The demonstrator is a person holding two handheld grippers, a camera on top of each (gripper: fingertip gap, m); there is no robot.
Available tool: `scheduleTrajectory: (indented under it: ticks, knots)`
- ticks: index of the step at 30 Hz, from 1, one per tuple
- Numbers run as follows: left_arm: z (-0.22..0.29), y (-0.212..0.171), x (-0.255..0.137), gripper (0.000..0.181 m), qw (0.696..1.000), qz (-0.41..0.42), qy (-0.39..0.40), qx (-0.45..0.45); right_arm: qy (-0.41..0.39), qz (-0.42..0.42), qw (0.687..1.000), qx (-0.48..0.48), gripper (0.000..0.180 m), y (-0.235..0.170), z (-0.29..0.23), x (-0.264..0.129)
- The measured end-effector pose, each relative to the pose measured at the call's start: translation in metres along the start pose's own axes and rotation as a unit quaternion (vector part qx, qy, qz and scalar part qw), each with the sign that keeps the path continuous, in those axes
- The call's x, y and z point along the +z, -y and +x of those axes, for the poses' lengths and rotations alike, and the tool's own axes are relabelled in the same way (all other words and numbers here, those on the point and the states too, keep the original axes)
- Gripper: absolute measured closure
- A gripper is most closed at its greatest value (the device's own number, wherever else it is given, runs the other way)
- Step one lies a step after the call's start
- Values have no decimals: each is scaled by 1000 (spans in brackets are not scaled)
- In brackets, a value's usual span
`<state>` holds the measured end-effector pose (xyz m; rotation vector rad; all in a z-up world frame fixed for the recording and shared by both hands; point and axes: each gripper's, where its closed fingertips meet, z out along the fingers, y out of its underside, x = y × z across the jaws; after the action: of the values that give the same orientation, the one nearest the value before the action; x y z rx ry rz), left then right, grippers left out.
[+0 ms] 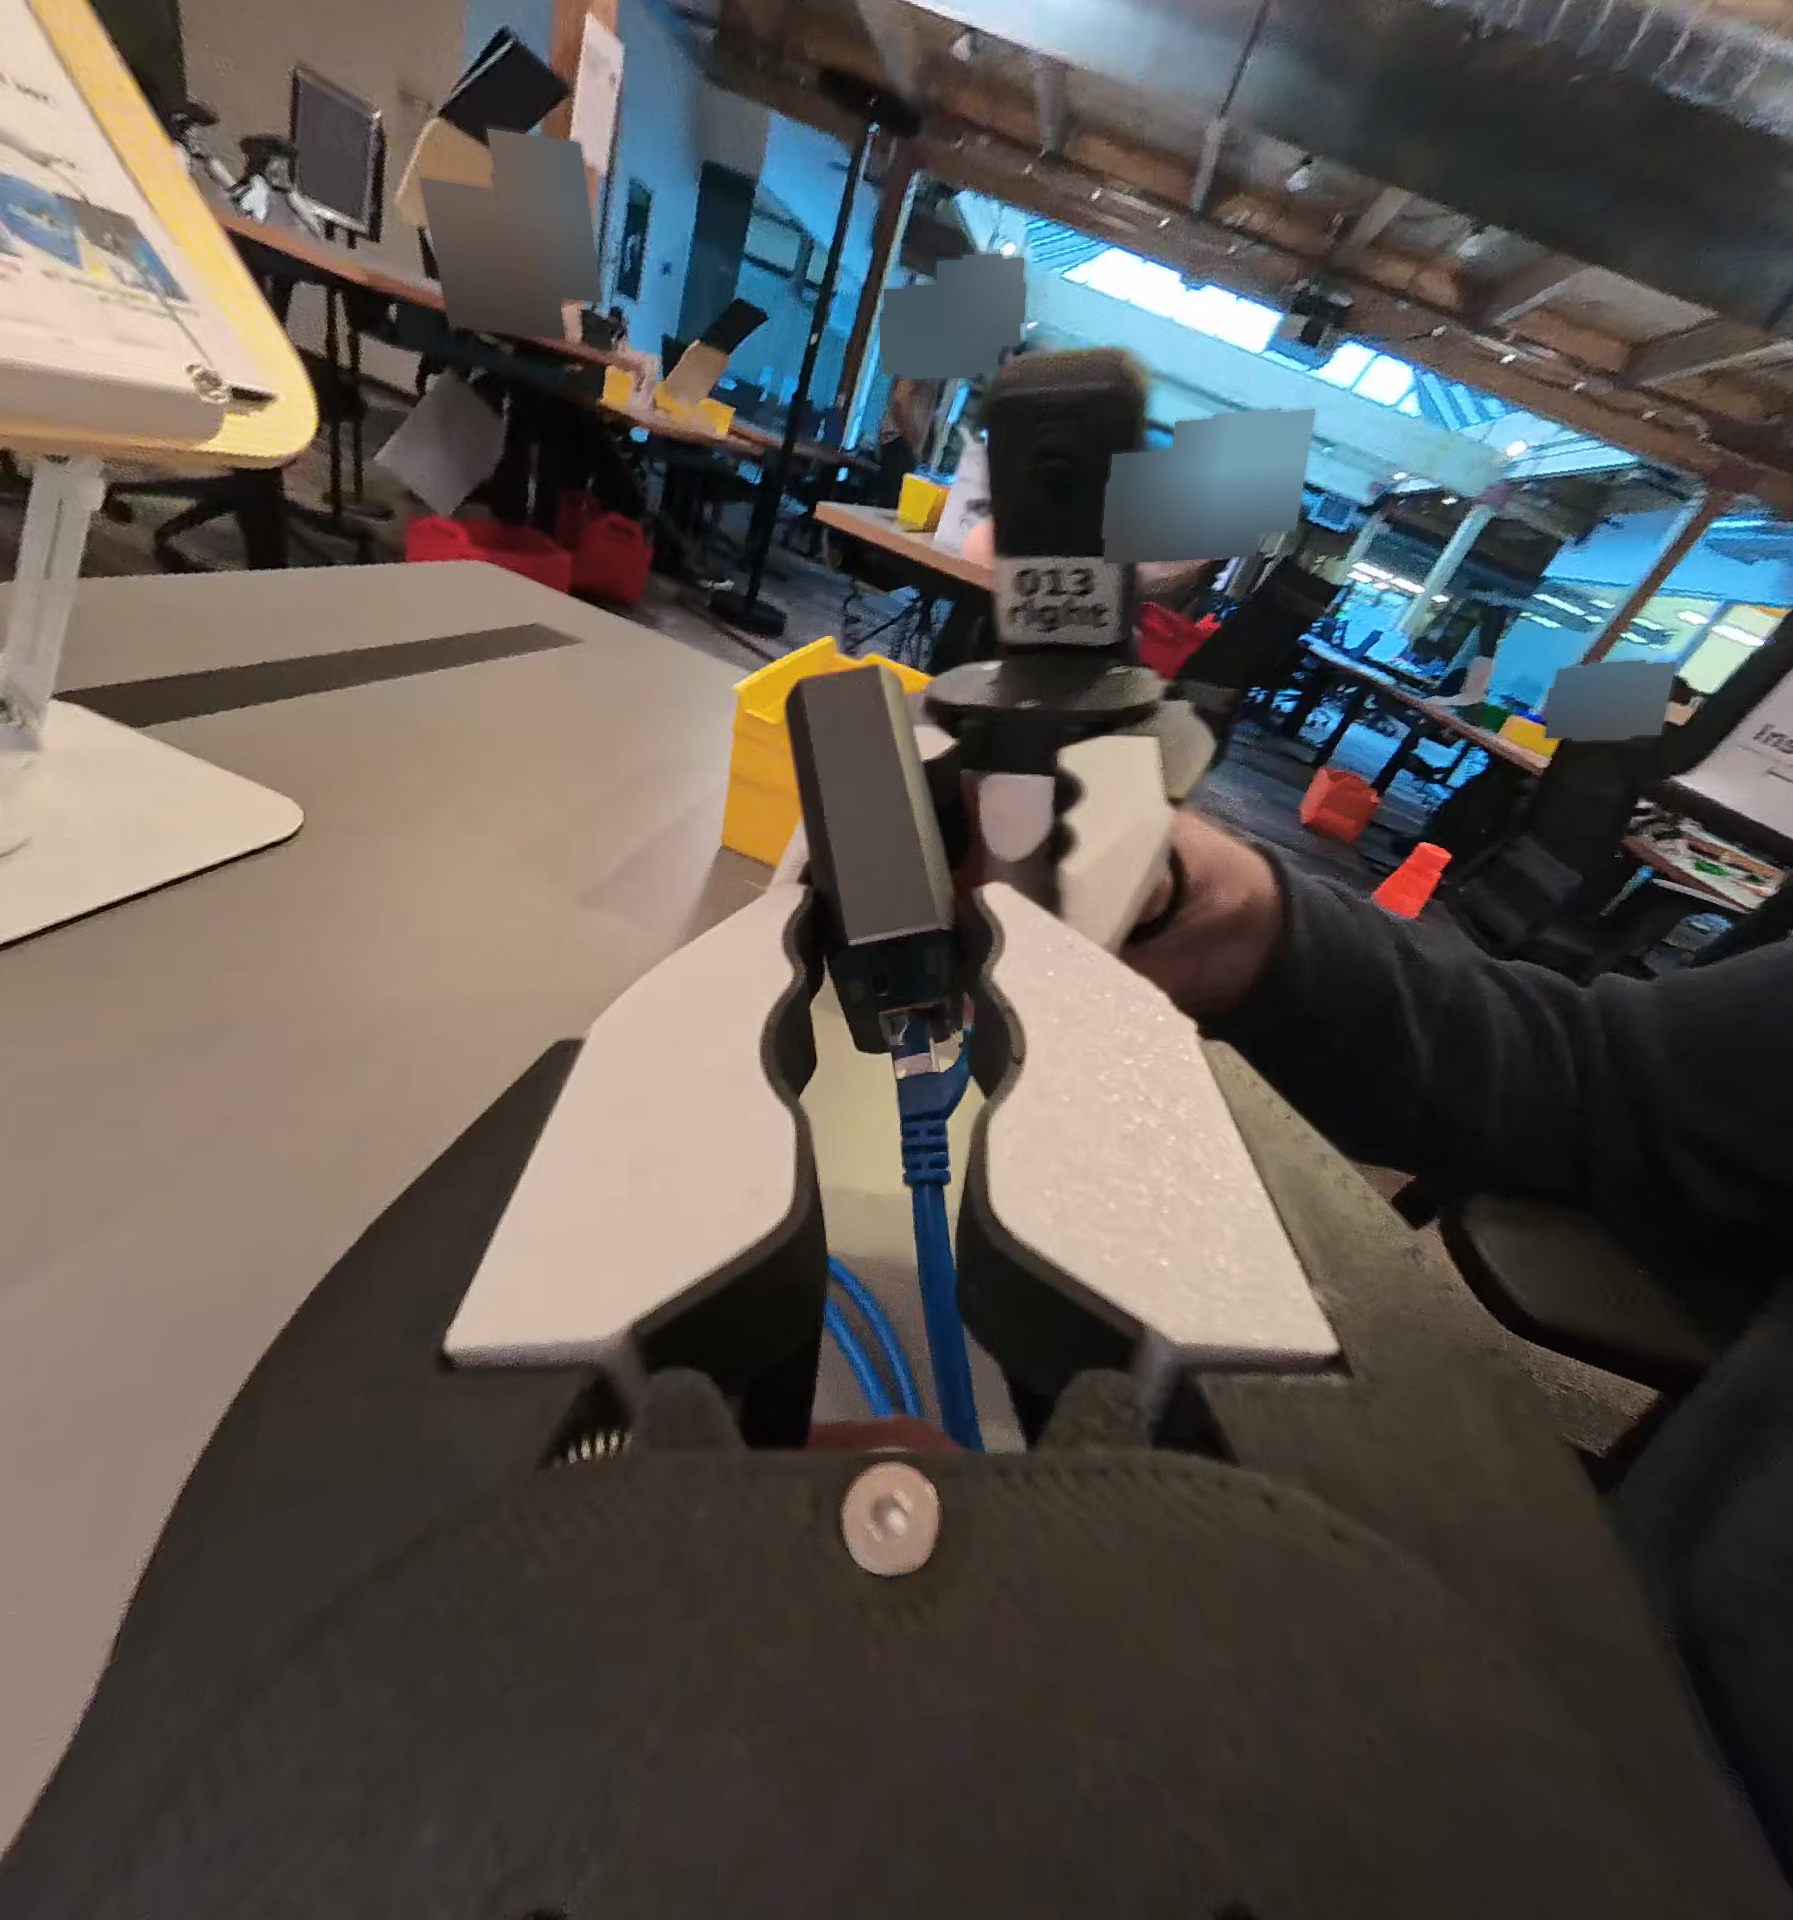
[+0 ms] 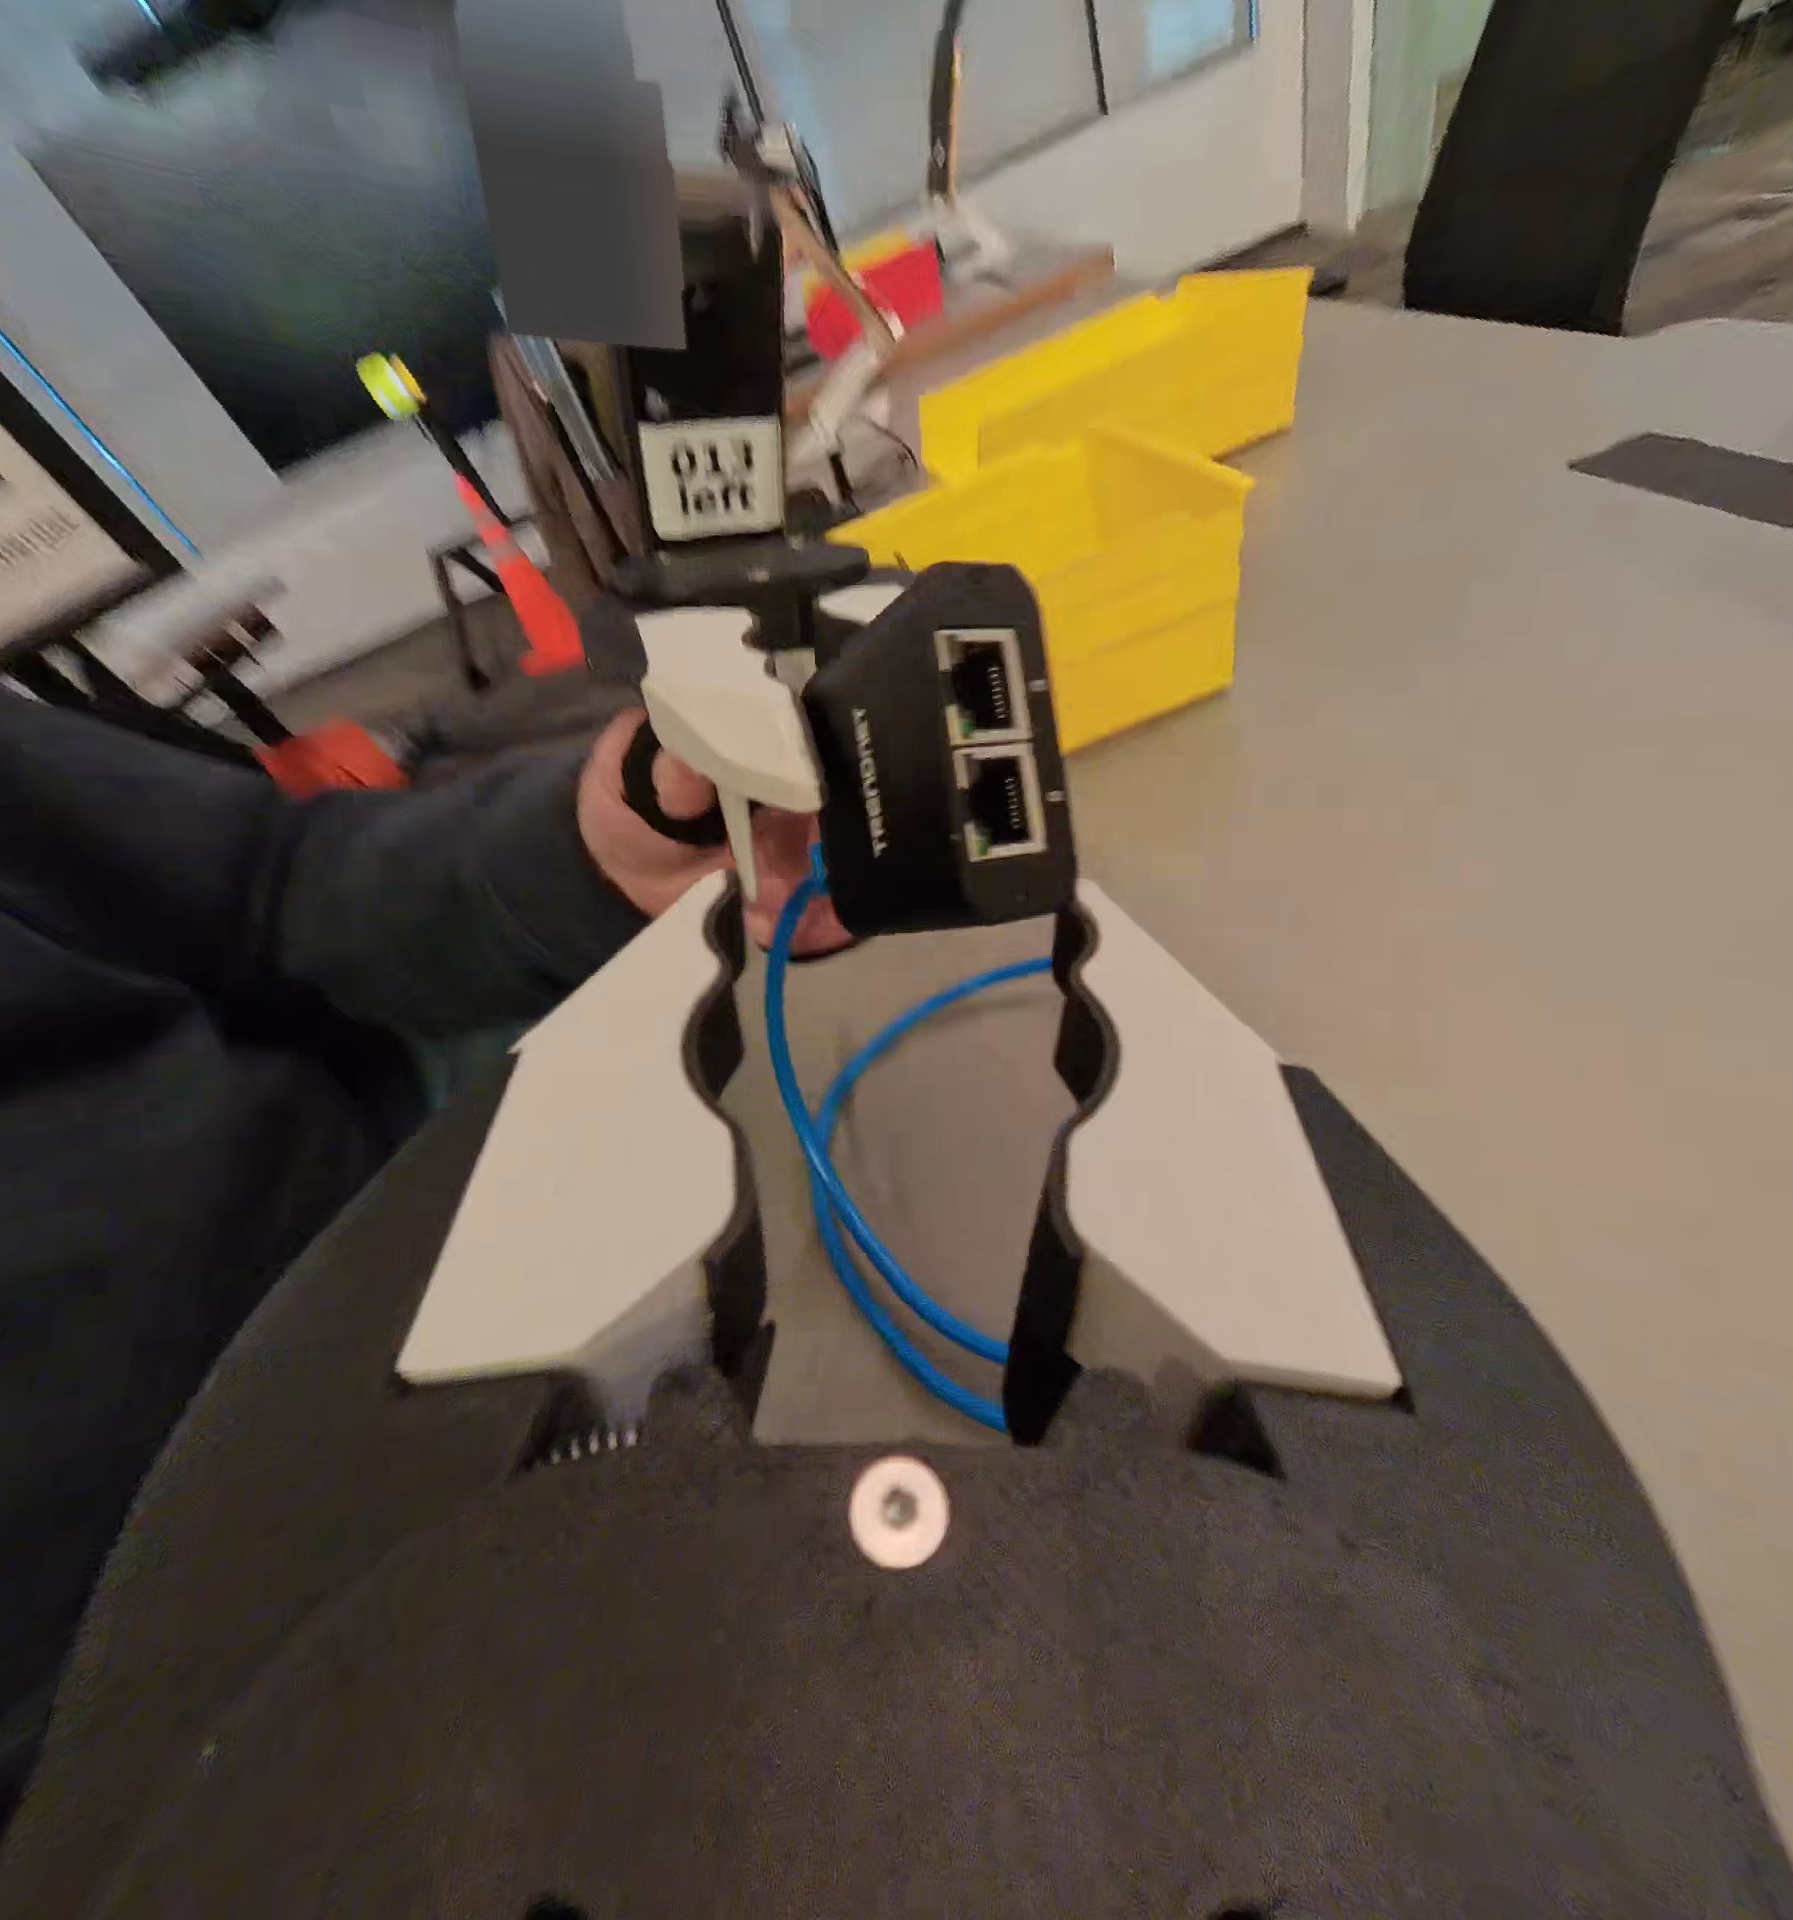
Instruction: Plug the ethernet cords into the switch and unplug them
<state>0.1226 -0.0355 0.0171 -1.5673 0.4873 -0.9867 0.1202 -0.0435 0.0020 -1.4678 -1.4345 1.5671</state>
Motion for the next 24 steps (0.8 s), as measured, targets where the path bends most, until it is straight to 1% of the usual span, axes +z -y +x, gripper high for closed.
scheduleTrajectory:
  ticks: [2,4,5,7,9,11,13,15,17,18,19,20,21,23,24]
  knots:
    - [11,-2,1,155,999,8,-34,9,56,34,997,36,141,3,-10,3]
    - [15,-1,1,156,999,22,-46,10,87,65,993,50,153,7,-14,4]
    - [17,-1,1,156,998,24,-54,5,104,71,991,54,155,7,-16,4]
    - [14,-4,0,156,999,14,-51,7,96,59,993,32,157,6,-16,4]
    - [13,-4,-3,154,999,-4,-39,29,76,3,997,-12,157,1,-16,2]
    - [9,1,-7,145,998,-25,-19,51,33,-87,993,-75,157,-8,-10,-3]
    - [9,1,-7,135,995,-70,-3,76,4,-192,971,-142,157,-18,-7,-10]
    - [15,-3,-3,133,987,-119,0,104,-12,-284,939,-192,157,-24,-6,-16]
    - [22,-15,4,132,977,-176,-1,121,-31,-360,904,-228,157,-29,-1,-21]
    - [23,-21,7,133,972,-199,4,127,-30,-387,890,-238,157,-31,-1,-21]
    - [23,-25,9,138,969,-211,7,131,-21,-408,879,-247,157,-34,-3,-21]
    - [24,-29,11,149,967,-220,7,127,-13,-421,871,-253,157,-36,-5,-20]
    - [25,-33,11,155,967,-225,4,119,-8,-431,866,-254,157,-38,-6,-18]
    - [18,-35,11,155,967,-224,28,118,-22,-444,856,-266,157,-40,1,-16]
    - [12,-32,10,156,970,-212,49,111,-36,-434,860,-268,155,-38,6,-13]
